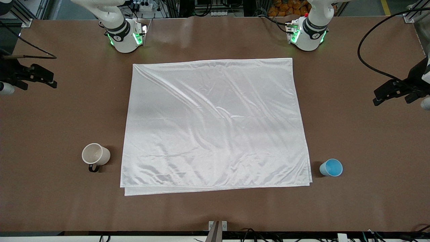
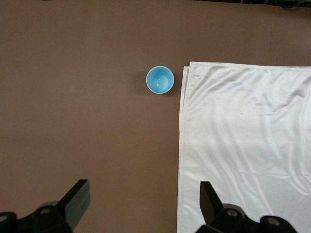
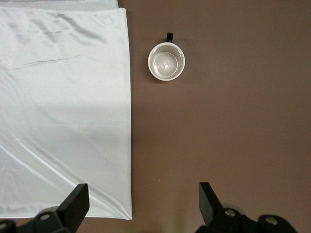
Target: Place blue cup into white mug on cloth
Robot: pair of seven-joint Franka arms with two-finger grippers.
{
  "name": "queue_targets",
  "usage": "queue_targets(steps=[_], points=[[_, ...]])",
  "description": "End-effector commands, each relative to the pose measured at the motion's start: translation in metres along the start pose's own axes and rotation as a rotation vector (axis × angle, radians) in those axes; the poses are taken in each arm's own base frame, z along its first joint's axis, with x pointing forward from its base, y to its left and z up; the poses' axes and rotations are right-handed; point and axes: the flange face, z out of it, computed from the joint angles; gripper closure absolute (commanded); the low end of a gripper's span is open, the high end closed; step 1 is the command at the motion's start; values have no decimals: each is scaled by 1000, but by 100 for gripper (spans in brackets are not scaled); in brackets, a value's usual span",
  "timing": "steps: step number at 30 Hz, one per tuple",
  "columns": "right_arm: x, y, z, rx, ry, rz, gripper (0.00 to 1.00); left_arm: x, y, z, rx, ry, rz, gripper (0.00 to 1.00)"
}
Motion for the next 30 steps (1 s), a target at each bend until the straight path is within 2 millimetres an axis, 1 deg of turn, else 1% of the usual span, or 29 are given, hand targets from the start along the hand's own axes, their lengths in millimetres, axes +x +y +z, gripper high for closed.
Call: queue_targets(steps=[1, 9, 10, 13, 16, 20, 22, 25, 30], points=[[-6, 2, -1, -6, 4, 10, 0, -2, -3, -2, 13, -4, 11, 0], [-6, 2, -1, -5, 8, 10, 0, -1, -5, -1, -2, -6, 13, 0], [-6, 1, -1, -3, 8, 10, 0, -1, -10, 0, -21, -10, 0, 0], [-6, 1, -1, -3, 8, 10, 0, 2, -21, 8, -74, -29, -33, 0], [-5, 2, 1, -3, 5, 10, 0, 8, -24, 21, -86, -49, -41, 0], [2, 5, 11, -2, -6, 15, 0, 15, -36, 36, -91, -67, -63, 0], [6, 8, 19, -1, -12, 18, 0, 18, -38, 44, -92, -77, -68, 0], [17, 16, 32, 6, -2, 28, 0, 21, -39, 48, -92, -78, -75, 0], [36, 19, 52, 5, 15, 29, 0, 33, -39, 75, -84, -97, -76, 0]])
